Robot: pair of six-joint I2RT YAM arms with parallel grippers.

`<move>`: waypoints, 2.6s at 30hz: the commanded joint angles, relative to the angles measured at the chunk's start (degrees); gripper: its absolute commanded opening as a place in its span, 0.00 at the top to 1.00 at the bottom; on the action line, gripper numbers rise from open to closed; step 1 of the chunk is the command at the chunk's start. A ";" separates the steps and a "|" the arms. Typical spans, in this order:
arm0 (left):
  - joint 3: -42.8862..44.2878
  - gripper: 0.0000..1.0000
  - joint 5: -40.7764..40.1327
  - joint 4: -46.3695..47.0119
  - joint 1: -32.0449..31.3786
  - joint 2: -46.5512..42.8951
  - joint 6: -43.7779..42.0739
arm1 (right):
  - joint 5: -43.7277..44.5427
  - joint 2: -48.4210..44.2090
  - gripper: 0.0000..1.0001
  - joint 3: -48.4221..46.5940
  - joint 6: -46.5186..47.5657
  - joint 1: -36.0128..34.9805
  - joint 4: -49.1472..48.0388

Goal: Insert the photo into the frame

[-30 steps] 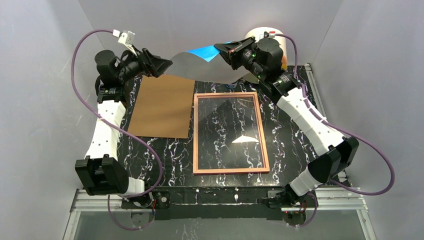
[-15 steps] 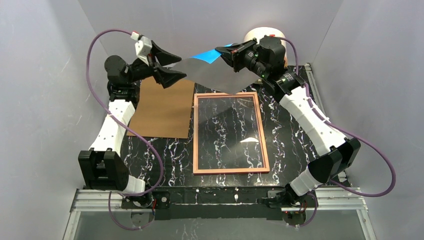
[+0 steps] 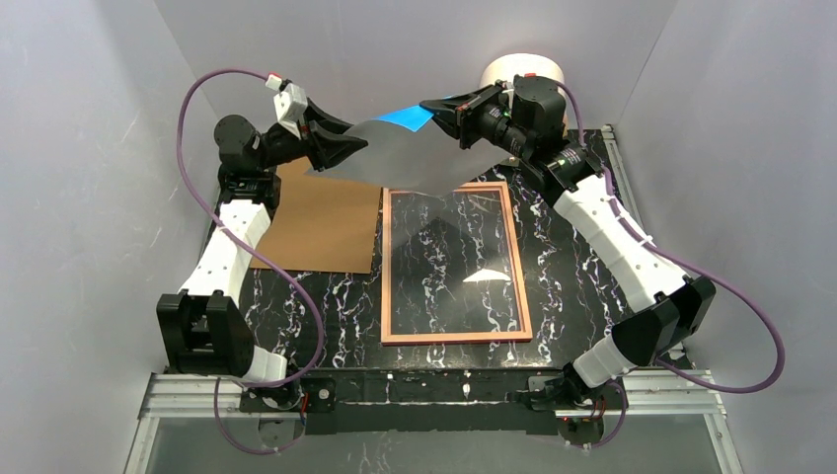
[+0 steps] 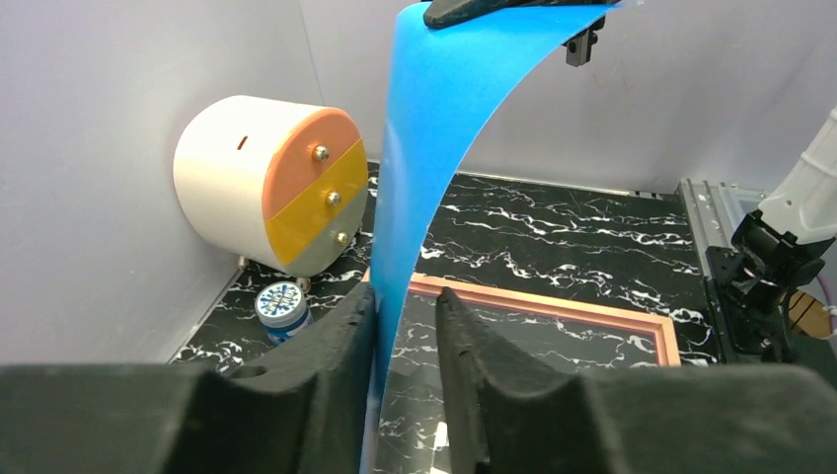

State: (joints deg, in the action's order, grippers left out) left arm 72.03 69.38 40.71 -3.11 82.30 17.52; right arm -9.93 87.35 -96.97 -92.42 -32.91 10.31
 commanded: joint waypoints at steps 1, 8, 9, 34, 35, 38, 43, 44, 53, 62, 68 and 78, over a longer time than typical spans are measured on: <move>0.75 0.76 -1.62 -0.41 0.04 -0.75 -1.50 | -1.44 -2.02 0.99 -0.11 -0.97 0.01 -3.19; 1.19 1.00 -1.47 -3.21 0.04 -1.19 -3.03 | -1.98 -2.43 0.99 1.72 -3.16 0.03 -4.83; 1.18 1.00 -1.54 -3.45 0.04 -1.27 -3.45 | -2.01 -2.57 0.99 1.92 -3.34 0.03 -4.93; 14.42 1.00 0.76 -5.73 0.04 -1.53 6.48 | -12.03 -15.76 0.01 1.88 82.72 3.23 -6.18; 14.40 1.00 1.47 -5.73 0.03 -1.74 5.76 | -13.38 -14.09 0.01 -0.61 86.74 3.28 -1.41; 14.63 1.00 3.76 -5.73 -0.01 -1.93 4.83 | -13.66 -10.01 0.01 -6.87 95.92 3.24 9.02; 14.53 1.00 6.47 -5.73 -0.01 -2.13 3.49 | -14.91 -4.05 0.01 -15.98 103.80 3.25 18.62; 14.61 1.00 7.15 -5.73 0.01 -2.14 3.22 | -14.75 -1.74 0.01 -20.43 104.94 3.22 22.37; 19.35 1.00 11.32 -5.48 0.04 0.85 3.14 | -19.58 2.57 0.01 -22.72 110.87 3.28 31.15; 18.93 1.00 7.30 -5.11 0.34 3.91 2.17 | -20.63 -1.79 0.44 -15.19 103.08 3.30 32.05; 16.33 1.00 6.05 -5.11 1.24 6.46 1.43 | -21.13 -4.75 0.55 -10.32 97.99 3.29 31.62; 15.48 1.00 7.39 -5.20 1.27 7.09 2.39 | -24.62 -3.19 0.59 -4.85 93.30 3.29 28.37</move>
State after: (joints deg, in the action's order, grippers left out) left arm 87.31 75.77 34.00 -1.98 91.05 19.55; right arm -33.08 83.33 -103.96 3.36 -29.69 42.78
